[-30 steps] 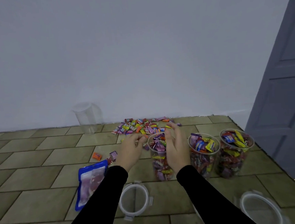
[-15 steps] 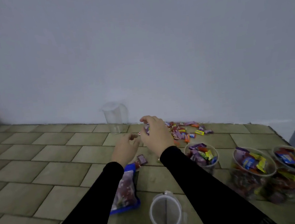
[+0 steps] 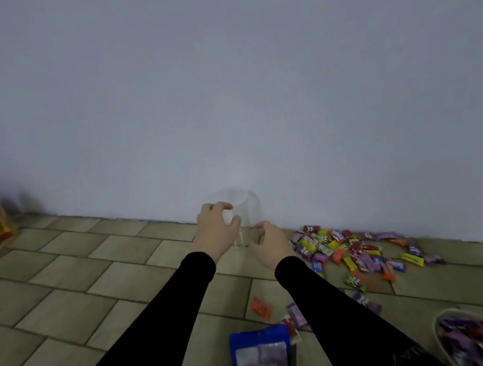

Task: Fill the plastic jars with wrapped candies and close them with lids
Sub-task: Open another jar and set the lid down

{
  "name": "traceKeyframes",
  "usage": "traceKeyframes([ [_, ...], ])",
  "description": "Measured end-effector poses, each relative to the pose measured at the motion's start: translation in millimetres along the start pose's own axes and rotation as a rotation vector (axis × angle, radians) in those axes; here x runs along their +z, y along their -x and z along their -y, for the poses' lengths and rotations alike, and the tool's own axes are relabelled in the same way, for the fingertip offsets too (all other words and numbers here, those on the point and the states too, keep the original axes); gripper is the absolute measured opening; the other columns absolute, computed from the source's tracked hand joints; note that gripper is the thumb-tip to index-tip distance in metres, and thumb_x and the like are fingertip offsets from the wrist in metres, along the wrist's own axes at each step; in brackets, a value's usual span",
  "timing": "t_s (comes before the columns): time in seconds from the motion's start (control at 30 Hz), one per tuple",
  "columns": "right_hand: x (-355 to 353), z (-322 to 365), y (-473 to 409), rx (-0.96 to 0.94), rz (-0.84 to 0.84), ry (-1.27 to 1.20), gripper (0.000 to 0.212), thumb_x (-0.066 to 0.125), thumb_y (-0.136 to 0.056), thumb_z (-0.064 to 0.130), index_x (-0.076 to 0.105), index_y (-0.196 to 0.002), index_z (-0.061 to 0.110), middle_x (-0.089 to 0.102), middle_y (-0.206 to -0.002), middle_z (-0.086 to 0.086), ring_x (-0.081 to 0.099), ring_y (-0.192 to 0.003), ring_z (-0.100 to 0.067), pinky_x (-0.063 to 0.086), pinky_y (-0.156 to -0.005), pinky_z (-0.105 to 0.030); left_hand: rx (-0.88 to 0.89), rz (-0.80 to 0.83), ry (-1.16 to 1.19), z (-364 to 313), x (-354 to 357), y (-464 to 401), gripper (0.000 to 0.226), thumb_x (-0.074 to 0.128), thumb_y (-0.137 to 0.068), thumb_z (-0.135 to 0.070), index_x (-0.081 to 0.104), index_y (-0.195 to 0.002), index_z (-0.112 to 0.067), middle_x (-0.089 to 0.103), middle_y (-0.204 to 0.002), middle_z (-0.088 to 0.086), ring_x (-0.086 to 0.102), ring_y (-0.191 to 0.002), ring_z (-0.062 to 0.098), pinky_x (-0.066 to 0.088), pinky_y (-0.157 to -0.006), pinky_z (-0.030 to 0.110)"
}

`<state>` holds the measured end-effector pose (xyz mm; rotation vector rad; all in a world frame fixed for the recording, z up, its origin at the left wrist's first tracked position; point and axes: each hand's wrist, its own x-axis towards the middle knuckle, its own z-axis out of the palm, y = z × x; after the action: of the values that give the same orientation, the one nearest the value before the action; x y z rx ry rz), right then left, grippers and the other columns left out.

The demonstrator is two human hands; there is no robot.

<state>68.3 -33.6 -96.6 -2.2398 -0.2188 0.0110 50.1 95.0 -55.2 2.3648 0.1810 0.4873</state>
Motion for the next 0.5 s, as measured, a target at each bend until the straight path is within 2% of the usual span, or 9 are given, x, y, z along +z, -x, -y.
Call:
traceKeyframes([
  [0.13,18,3,-27,0.062,0.063,-0.1,0.068,0.065,-0.086,0.024,0.032,-0.144,0.013,0.038,-0.146,-0.007,0.039,-0.133,-0.021,0.035,-0.104,-0.028,-0.006,0.008,0.015,6,5,-28,0.049,0.06,-0.089,-0.038,0.045,-0.134,-0.026,0.03,-0.14,0.003,0.032,-0.127,0.021,0.033,-0.087,0.026],
  [0.23,30,5,-49,0.109,0.069,-0.183,0.081,0.067,-0.086,0.024,0.018,-0.15,0.014,0.027,-0.153,-0.005,0.034,-0.136,-0.021,0.035,-0.102,-0.027,0.002,0.049,0.031,15,12,-49,0.06,0.061,-0.087,-0.04,0.036,-0.141,-0.031,0.023,-0.147,0.004,0.026,-0.132,0.024,0.033,-0.089,0.027],
  [0.33,39,7,-67,0.142,0.052,-0.292,0.095,0.073,-0.08,0.031,0.011,-0.151,0.017,0.027,-0.153,-0.005,0.035,-0.136,-0.021,0.036,-0.105,-0.028,-0.007,0.089,0.034,23,18,-63,0.066,0.062,-0.087,-0.04,0.031,-0.145,-0.034,0.018,-0.151,0.005,0.022,-0.137,0.025,0.034,-0.093,0.03],
  [0.4,46,7,-78,0.152,0.035,-0.347,0.104,0.077,-0.075,0.039,0.009,-0.152,0.021,0.029,-0.153,-0.003,0.036,-0.136,-0.021,0.039,-0.107,-0.035,-0.025,0.118,0.045,28,22,-70,0.067,0.062,-0.088,-0.041,0.03,-0.146,-0.034,0.015,-0.153,0.006,0.02,-0.14,0.025,0.035,-0.1,0.034],
  [0.5,52,8,-88,0.147,0.037,-0.369,0.098,0.075,-0.074,0.039,0.015,-0.15,0.024,0.037,-0.149,0.0,0.043,-0.131,-0.02,0.046,-0.091,-0.026,-0.05,0.142,0.077,32,29,-77,0.066,0.062,-0.087,-0.043,0.033,-0.145,-0.031,0.016,-0.155,0.007,0.021,-0.142,0.025,0.033,-0.108,0.038],
])
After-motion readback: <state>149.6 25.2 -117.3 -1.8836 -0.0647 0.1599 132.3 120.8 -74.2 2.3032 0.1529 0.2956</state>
